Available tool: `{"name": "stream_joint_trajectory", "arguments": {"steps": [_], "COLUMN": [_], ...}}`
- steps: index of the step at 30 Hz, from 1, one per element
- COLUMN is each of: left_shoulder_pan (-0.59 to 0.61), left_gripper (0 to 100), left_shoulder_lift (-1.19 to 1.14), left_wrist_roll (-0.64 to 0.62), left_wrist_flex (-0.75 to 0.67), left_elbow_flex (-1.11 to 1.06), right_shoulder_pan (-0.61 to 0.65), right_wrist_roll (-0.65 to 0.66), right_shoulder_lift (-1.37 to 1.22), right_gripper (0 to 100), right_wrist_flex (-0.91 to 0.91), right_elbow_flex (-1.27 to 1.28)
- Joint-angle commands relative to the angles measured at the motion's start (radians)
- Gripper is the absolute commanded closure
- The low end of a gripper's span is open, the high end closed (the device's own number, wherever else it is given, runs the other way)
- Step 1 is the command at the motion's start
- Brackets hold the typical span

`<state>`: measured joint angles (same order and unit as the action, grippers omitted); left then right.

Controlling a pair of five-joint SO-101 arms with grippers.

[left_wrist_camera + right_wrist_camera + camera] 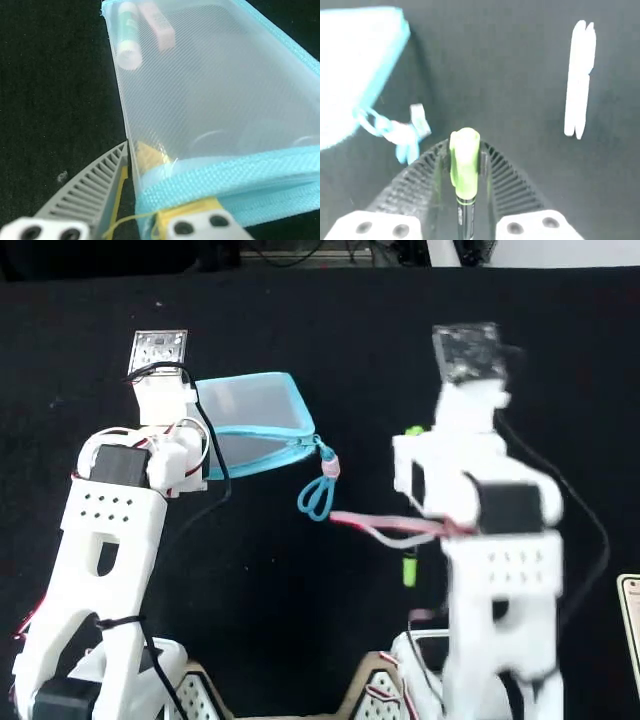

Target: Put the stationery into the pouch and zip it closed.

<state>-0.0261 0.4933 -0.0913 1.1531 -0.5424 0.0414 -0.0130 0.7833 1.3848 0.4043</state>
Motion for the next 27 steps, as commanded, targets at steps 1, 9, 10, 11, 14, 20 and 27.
{"name": "stream_joint_trajectory", "arguments": {"steps": [1, 9, 10, 11, 14, 20, 27], "left_shoulder_pan": [0.004, 0.002, -0.001, -0.001, -0.001, -0.002, -0.002], "left_gripper": [97, 97, 97, 97, 97, 97, 97], "left_shoulder_lift": [-0.02, -0.018, -0.014, -0.012, -0.012, -0.011, -0.011], "left_wrist_roll": [-0.014, -0.014, -0.014, -0.014, -0.014, -0.014, -0.012], "left_wrist_flex": [0.0, 0.0, 0.002, 0.002, 0.0, 0.0, 0.0], "left_elbow_flex": [-0.03, -0.042, -0.042, -0.042, -0.044, -0.045, -0.041], "right_shoulder_pan": [0.066, 0.252, 0.272, 0.293, 0.367, 0.523, 0.597], "right_wrist_roll": [-0.032, -0.04, -0.04, -0.04, -0.04, -0.04, -0.037], "right_shoulder_lift": [0.13, 0.323, 0.346, 0.369, 0.429, 0.556, 0.641], "right_gripper": [98.7, 98.7, 98.7, 98.6, 98.6, 98.6, 98.6], "right_wrist_flex": [-0.104, -0.365, -0.394, -0.425, -0.554, -0.833, -1.094], "right_elbow_flex": [0.038, 0.176, 0.191, 0.208, 0.294, 0.456, 0.641]}}
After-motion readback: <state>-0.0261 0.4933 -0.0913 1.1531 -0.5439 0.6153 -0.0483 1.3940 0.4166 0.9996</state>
